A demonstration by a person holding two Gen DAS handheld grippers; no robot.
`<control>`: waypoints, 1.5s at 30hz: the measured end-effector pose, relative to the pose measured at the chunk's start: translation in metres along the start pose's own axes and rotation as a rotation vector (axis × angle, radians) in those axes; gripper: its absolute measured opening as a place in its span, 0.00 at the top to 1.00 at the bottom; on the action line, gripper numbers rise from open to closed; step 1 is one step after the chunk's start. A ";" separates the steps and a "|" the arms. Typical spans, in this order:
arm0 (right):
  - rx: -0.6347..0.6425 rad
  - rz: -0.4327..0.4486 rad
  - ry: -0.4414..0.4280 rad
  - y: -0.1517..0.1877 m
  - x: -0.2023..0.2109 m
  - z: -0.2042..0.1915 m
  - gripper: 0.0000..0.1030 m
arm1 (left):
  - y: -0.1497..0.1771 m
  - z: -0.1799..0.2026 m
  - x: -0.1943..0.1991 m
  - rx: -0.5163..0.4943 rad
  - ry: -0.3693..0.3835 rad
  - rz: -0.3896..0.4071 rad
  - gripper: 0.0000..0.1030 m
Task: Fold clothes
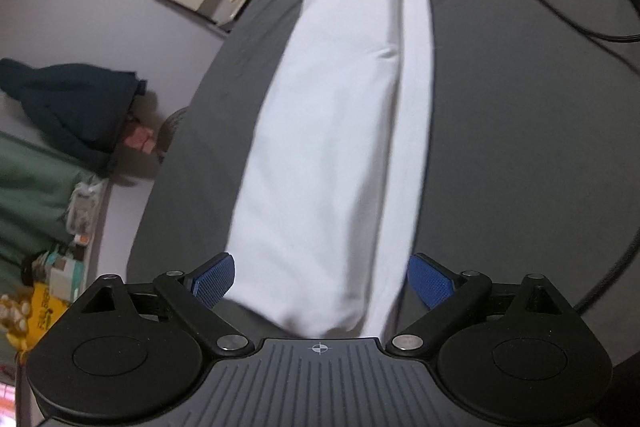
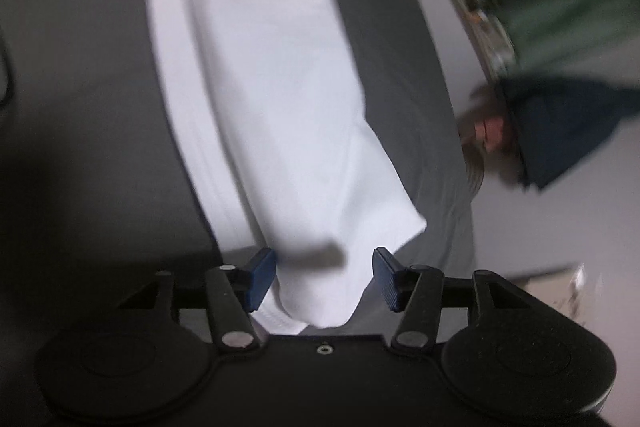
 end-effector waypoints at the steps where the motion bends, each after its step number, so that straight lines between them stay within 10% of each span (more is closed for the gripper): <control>1: 0.041 -0.003 0.009 -0.002 -0.001 -0.002 0.50 | 0.001 -0.001 0.001 -0.006 -0.003 -0.003 0.11; 5: 0.118 -0.007 0.025 -0.008 -0.003 -0.005 0.50 | -0.001 -0.007 0.007 -0.055 -0.011 0.018 0.14; 7: 0.131 -0.008 0.024 -0.010 -0.005 -0.008 0.50 | 0.000 -0.009 0.000 -0.076 0.000 0.009 0.37; 15: 0.139 -0.003 0.024 -0.013 -0.017 -0.012 0.50 | 0.002 0.019 -0.023 -0.220 0.075 -0.066 0.40; 21: 0.130 0.005 0.035 -0.015 -0.022 -0.015 0.51 | 0.003 0.027 -0.030 -0.190 0.103 -0.107 0.68; 27: 0.103 0.023 0.029 -0.012 -0.024 -0.023 0.84 | 0.007 0.025 -0.028 -0.125 0.116 -0.091 0.84; 34: 0.026 0.078 0.081 -0.011 0.003 0.008 0.89 | 0.007 -0.007 0.004 -0.009 0.046 -0.010 0.87; 45: 0.050 0.016 -0.080 0.001 -0.008 -0.035 0.89 | 0.019 0.028 -0.010 -0.038 0.168 -0.108 0.87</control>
Point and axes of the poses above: each gripper's, at about its wrist camera, not at the fingertips, and x roughly against the way its jaws point, z to its right, y to its underside, the point moved 8 cm from there along -x, roughly the way its jaws point, and after that the axes turned 5 degrees about x, right-handed, at the moved point
